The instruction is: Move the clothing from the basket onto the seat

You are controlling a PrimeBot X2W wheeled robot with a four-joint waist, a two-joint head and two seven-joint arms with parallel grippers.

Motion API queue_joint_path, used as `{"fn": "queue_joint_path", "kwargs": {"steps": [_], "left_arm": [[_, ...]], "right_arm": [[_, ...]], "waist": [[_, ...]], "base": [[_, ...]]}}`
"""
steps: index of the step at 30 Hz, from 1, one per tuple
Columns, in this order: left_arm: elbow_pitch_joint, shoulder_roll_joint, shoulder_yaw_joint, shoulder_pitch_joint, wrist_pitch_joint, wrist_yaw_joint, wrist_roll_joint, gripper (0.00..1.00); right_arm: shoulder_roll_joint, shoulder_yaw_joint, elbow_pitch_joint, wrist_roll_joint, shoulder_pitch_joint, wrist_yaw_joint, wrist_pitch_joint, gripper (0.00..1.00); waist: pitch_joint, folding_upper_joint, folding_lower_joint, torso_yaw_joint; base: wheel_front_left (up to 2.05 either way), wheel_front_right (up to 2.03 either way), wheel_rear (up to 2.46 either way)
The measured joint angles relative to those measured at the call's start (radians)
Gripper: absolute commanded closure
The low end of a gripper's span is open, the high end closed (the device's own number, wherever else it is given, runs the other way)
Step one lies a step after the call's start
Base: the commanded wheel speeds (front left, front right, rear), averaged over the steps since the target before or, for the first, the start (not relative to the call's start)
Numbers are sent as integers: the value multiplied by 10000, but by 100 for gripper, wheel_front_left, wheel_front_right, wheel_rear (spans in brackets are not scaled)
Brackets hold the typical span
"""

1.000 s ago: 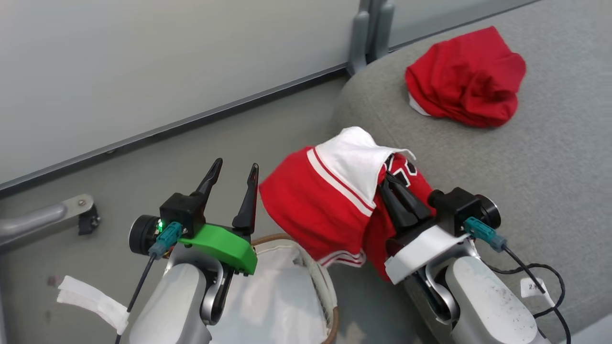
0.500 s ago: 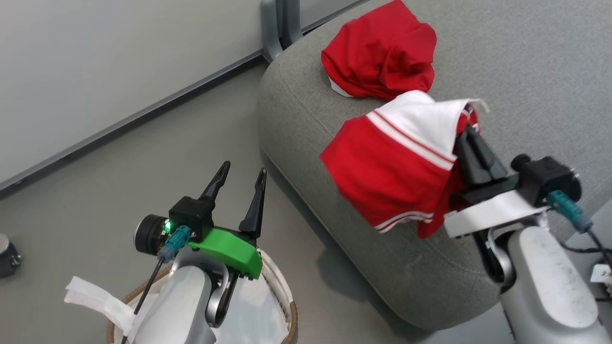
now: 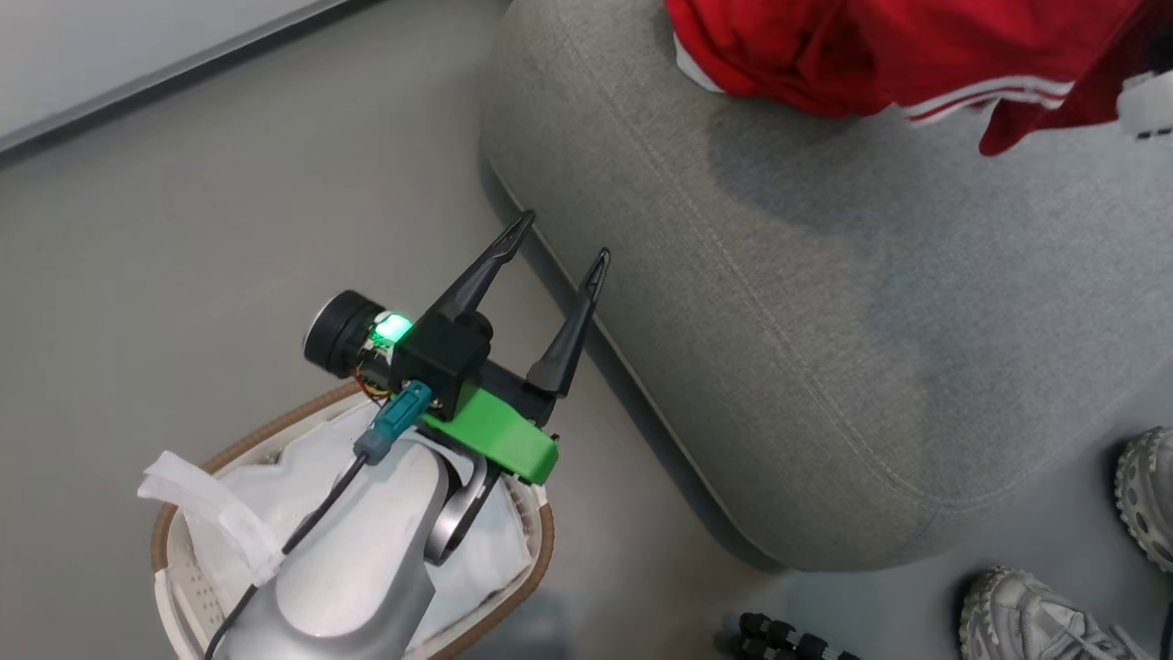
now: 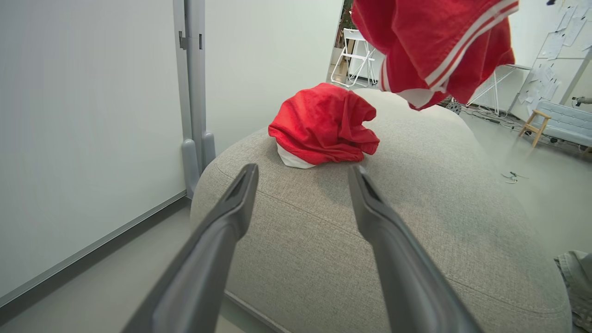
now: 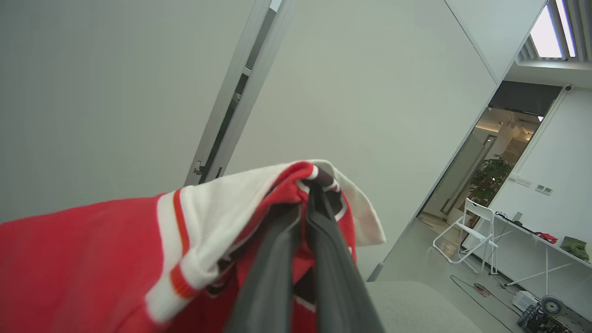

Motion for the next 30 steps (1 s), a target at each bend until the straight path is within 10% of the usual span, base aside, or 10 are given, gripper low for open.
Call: {"fn": "queue_joint_path", "kwargs": {"steps": [9, 18, 19, 20, 21, 30], "left_arm": [[-424, 171, -1225, -974, -2, -2, -286, 0], [-523, 228, -1174, -1046, 0, -2, -449, 0], [-497, 221, -1131, -1002, 0, -2, -451, 0], [-466, 213, -1097, -950, 0, -2, -453, 0], [-420, 199, -1043, -875, 0, -2, -462, 0], [-173, -79, -401, -35, 0, -2, -500, 0]], "right_arm": [[-326, -1461, 2339, -984, -1809, 0, -13, 100], [809, -2272, 3847, -1557, -1085, 0, -12, 100], [924, -2382, 3856, -1603, -833, 0, -12, 96], [1001, -2451, 3848, -1624, -636, 0, -12, 65], [1078, -2514, 3812, -1630, -407, 0, -13, 0], [1498, -2585, 2671, -894, 1984, 0, -13, 0]], "waist": [[1098, 0, 0, 983], [1803, 0, 1, 1929], [1817, 0, 1, 1993], [1803, 0, 1, 2024], [1764, 0, 1, 2044], [929, 0, 1, 1916]], "base": [[0, 0, 0], [0, 0, 0], [0, 0, 0], [0, 0, 0], [0, 0, 0], [0, 0, 0]]}}
